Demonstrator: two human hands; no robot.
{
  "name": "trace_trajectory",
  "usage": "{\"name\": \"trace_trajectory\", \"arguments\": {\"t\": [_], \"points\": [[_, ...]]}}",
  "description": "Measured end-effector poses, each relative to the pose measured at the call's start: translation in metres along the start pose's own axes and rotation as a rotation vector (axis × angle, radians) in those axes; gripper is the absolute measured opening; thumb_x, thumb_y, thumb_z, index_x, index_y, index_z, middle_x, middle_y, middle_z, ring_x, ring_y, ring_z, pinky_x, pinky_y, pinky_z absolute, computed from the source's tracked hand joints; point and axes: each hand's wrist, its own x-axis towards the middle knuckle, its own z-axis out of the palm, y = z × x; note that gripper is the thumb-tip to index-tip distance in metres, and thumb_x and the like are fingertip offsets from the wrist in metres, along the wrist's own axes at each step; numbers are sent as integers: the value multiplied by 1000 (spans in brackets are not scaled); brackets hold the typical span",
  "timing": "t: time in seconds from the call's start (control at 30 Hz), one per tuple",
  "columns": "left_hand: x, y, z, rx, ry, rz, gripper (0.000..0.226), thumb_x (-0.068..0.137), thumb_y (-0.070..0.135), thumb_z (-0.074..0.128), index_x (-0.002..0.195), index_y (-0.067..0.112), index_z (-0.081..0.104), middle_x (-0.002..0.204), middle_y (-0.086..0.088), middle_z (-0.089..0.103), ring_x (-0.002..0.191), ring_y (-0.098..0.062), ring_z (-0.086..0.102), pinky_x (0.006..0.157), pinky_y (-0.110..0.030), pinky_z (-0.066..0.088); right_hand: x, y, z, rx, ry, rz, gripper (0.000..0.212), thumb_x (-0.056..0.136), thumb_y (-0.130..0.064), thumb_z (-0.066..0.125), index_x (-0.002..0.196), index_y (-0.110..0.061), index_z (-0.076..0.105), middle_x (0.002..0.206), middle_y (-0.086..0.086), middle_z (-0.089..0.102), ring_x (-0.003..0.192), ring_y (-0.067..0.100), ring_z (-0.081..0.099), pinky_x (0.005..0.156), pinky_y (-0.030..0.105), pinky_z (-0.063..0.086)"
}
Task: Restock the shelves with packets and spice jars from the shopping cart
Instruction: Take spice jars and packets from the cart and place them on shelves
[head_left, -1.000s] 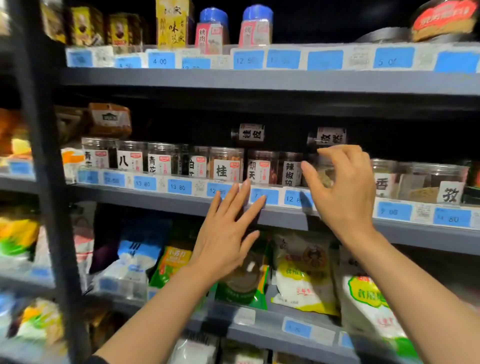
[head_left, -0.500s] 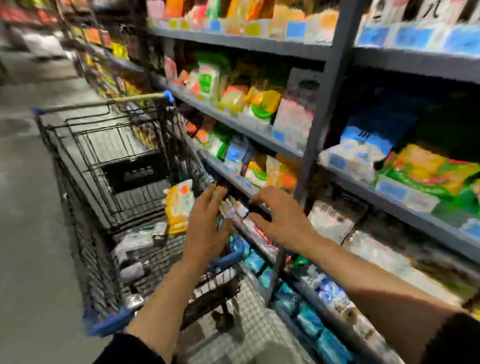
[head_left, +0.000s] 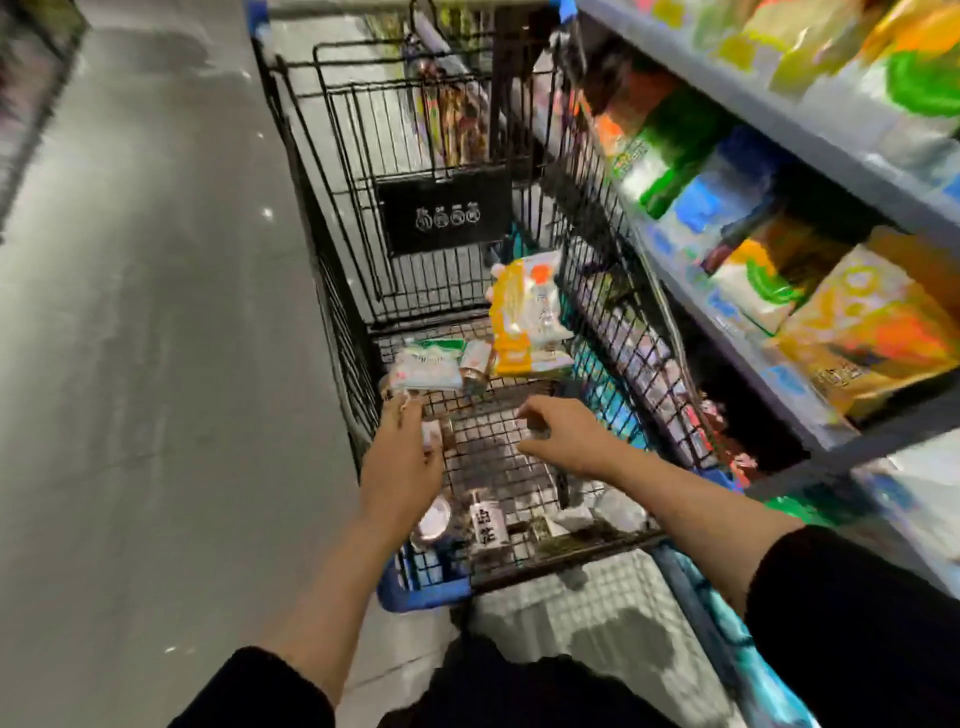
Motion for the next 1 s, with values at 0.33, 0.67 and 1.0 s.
{"name": "trace_trajectory", "arguments": {"t": [0.33,0.67,1.0], "points": [[27,-9,82,32,-188,-323,78,82,10,72,146,16,27,146,-6,30,130,-24,42,103,-30,39,103,78,73,129,-346,126,38,80,-28,74,112,-12,58,108,6,60,104,23,57,88,31,46],[12,-51,130,184,-332,-511,79,82,17,73,148,18,31,153,-5,27,140,-23,27,112,-32,28,127,99,178,146,-617,262,100,69,-58,73,143,-6,30,139,13,49,125,31,49,101,39,45],[25,-61,143,-42,-173,-571,77,79,23,77,145,14,38,150,-5,39,128,-25,49,105,-36,44,131,81,198,368,-297,318,58,66,-50,80,102,-15,51,96,0,65,87,19,63,71,31,52]]}}
